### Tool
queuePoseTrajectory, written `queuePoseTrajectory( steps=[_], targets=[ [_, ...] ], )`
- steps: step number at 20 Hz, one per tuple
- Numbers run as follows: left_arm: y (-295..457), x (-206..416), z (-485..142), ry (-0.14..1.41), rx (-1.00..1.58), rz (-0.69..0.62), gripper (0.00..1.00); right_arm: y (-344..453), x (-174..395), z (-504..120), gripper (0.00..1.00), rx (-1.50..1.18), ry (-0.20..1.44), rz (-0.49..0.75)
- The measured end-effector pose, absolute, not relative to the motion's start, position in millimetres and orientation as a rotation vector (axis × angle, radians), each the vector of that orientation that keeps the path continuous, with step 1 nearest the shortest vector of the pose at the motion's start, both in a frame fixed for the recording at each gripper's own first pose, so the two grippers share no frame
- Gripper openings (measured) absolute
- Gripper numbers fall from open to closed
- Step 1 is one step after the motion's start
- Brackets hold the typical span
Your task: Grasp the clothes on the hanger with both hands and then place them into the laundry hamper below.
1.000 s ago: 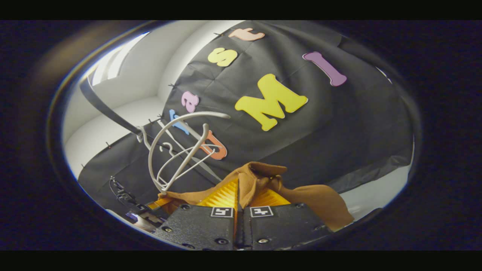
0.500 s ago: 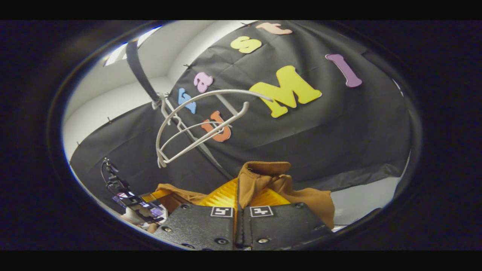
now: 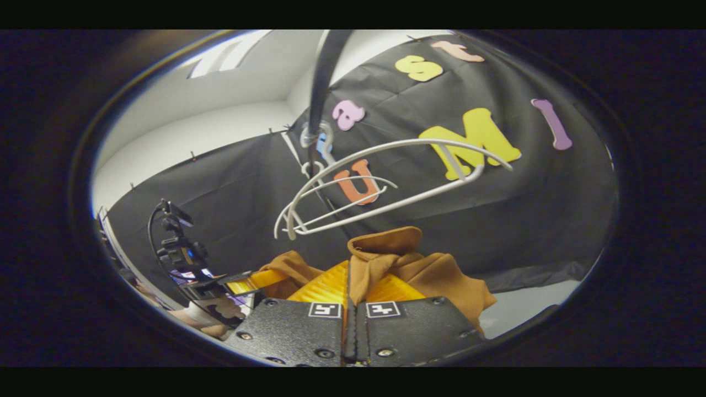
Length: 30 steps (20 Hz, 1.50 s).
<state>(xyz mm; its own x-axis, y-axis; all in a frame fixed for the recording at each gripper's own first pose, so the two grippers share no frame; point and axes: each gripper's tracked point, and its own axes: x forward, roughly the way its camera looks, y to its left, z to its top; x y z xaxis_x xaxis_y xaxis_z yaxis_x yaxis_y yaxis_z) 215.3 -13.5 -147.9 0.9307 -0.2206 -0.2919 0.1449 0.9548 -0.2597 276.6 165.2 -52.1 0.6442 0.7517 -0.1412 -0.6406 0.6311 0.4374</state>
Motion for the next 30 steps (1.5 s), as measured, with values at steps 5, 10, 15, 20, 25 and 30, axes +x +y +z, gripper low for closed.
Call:
queuePoseTrajectory(
  steps=[5, 10, 15, 20, 25, 30],
  targets=[
    [-53.0, 208.8, -148.1, 0.338, -0.228, -0.302, 0.05, 193.8, 247.3, -61.0, 0.04, 0.342, 0.351, 0.855],
    [-76.5, 194.7, -212.8, 0.443, -0.185, -0.359, 0.00, 197.8, 232.2, -133.7, 0.04, 0.341, 0.460, 0.790],
    [-98.6, 166.1, -322.2, 0.654, -0.150, -0.398, 0.00, 174.7, 227.4, -255.9, 0.03, 0.308, 0.665, 0.634],
    [-110.0, 139.4, -409.3, 0.838, -0.149, -0.401, 0.00, 164.2, 221.1, -344.3, 0.04, 0.288, 0.845, 0.511],
    [-102.9, 108.2, -468.1, 0.987, -0.097, -0.400, 0.00, 150.6, 205.9, -413.7, 0.03, 0.243, 1.009, 0.403],
    [-107.8, 79.0, -503.5, 1.120, -0.069, -0.398, 0.00, 153.2, 199.0, -460.5, 0.03, 0.188, 1.139, 0.336]
  ],
)
